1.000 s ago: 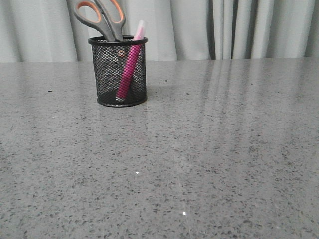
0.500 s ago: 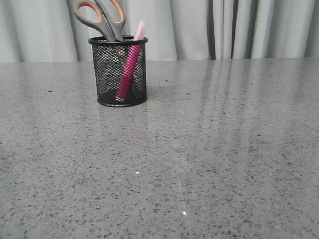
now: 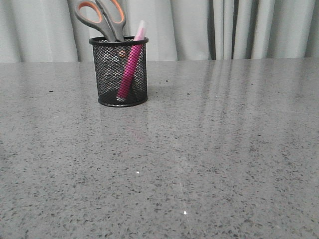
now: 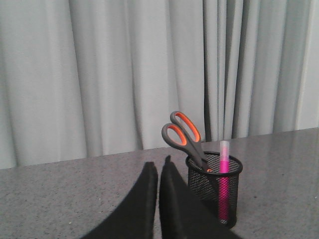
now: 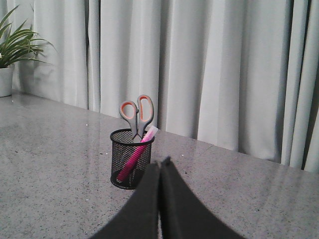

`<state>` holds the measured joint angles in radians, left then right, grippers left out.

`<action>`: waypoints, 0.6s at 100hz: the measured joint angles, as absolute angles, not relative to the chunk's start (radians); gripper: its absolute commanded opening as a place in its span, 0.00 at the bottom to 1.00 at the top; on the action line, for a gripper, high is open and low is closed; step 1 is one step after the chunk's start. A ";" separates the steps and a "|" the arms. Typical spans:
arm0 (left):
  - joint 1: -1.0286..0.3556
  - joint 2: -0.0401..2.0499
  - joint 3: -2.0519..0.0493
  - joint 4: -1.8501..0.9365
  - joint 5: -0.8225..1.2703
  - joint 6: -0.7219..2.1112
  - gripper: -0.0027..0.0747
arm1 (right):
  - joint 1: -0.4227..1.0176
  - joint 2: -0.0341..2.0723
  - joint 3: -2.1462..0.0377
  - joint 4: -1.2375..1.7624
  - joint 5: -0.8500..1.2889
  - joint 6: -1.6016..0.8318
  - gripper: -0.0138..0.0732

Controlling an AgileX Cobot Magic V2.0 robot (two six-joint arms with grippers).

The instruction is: Put pen and scissors into bin

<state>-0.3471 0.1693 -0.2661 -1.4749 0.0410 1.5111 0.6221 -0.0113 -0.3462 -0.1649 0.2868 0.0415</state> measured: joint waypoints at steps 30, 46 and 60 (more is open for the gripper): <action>-0.341 0.124 -0.150 -0.453 0.183 0.658 0.01 | 0.622 -0.011 -0.346 -0.165 0.288 0.041 0.08; -0.293 0.063 -0.048 -0.292 0.129 0.427 0.01 | 0.622 -0.011 -0.346 -0.165 0.288 0.041 0.08; -0.225 -0.001 0.002 -0.272 0.132 0.347 0.01 | 0.622 -0.011 -0.346 -0.165 0.288 0.041 0.08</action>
<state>-0.2252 -0.0010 0.0024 -0.2724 0.1319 0.3471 0.6221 -0.0113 -0.3462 -0.1649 0.2883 0.0415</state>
